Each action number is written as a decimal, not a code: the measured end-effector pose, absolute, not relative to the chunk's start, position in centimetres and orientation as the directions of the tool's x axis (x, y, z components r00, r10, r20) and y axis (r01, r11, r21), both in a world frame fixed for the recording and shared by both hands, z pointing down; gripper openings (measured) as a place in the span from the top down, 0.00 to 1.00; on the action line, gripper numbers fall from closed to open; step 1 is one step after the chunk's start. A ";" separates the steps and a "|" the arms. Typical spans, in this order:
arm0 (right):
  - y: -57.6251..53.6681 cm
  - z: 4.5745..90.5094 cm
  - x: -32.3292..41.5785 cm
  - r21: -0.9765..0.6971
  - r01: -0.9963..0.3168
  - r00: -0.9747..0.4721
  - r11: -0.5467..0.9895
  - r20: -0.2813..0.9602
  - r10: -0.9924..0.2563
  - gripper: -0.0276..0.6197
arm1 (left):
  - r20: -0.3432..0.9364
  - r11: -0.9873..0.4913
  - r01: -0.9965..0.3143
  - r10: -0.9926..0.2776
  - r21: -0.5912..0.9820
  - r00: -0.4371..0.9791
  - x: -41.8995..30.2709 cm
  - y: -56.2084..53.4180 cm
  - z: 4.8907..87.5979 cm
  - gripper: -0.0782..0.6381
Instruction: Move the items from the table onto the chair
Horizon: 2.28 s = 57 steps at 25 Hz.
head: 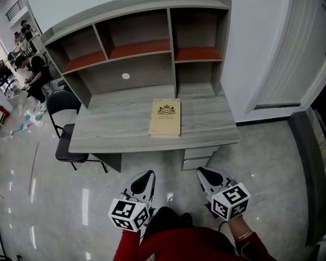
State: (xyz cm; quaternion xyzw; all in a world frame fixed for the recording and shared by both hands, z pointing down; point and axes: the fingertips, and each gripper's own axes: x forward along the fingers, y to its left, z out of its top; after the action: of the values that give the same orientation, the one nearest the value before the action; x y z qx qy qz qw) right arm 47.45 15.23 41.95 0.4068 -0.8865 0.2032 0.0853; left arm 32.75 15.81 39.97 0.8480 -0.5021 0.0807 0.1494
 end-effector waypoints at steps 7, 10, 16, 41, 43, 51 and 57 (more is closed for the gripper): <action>7.2 45.8 46.4 -0.309 -0.808 -0.590 0.503 0.404 -0.700 0.94 | 0.357 -0.395 -0.894 -0.820 0.210 0.447 28.7 7.3 43.2 0.88; 2.1 47.3 45.1 -0.328 -0.815 -0.579 0.478 0.423 -0.697 0.94 | 0.396 -0.423 -0.875 -0.781 0.235 0.483 27.7 1.7 45.4 0.87; -7.1 51.4 41.5 -0.475 -0.798 -0.599 0.372 0.558 -0.574 0.50 | 0.518 -0.449 -0.787 -0.593 0.422 0.616 27.3 -7.6 51.4 0.69; -13.3 55.3 39.8 -0.505 -0.798 -0.602 0.328 0.663 -0.444 0.52 | 0.562 -0.348 -0.748 -0.501 0.565 0.658 29.4 -14.3 54.0 0.63; -14.4 52.2 39.3 -0.453 -0.789 -0.614 0.415 0.600 -0.512 0.52 | 0.503 -0.387 -0.776 -0.600 0.499 0.622 28.8 -14.9 51.0 0.63; -15.7 46.1 33.7 -0.381 -0.651 -0.751 0.656 0.449 -0.484 0.52 | 0.390 -0.261 -0.891 -0.827 0.371 0.405 23.3 -13.7 44.6 0.63; -12.6 43.1 23.5 -0.361 -0.434 -0.873 0.826 0.395 -0.287 0.52 | 0.349 -0.036 -0.944 -0.924 0.329 0.157 14.0 -7.8 41.4 0.63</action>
State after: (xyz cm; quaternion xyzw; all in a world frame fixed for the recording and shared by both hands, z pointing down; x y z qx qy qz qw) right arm 23.52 -12.62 43.08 0.1913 -0.9413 0.2249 0.1639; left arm 14.02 -7.84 41.45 0.7194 -0.6491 0.0200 0.2464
